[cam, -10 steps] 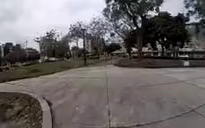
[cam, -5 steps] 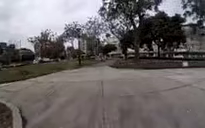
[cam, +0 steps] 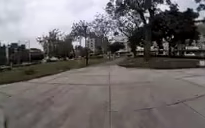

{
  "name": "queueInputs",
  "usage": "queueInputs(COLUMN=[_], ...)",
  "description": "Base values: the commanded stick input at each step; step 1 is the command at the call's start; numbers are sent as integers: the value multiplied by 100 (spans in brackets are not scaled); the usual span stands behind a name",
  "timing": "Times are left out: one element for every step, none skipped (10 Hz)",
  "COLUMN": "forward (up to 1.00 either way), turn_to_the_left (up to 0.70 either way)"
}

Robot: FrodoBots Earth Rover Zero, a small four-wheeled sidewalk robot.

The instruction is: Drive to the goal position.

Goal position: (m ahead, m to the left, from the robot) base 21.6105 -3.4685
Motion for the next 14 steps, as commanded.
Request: queueInputs(forward=[85,85,85,85,85,85,85,85,85,85,85,85,85,85], turn_to_the_left=[0,0,0,0,0,0,0,0,0,0,0,0,0,0])
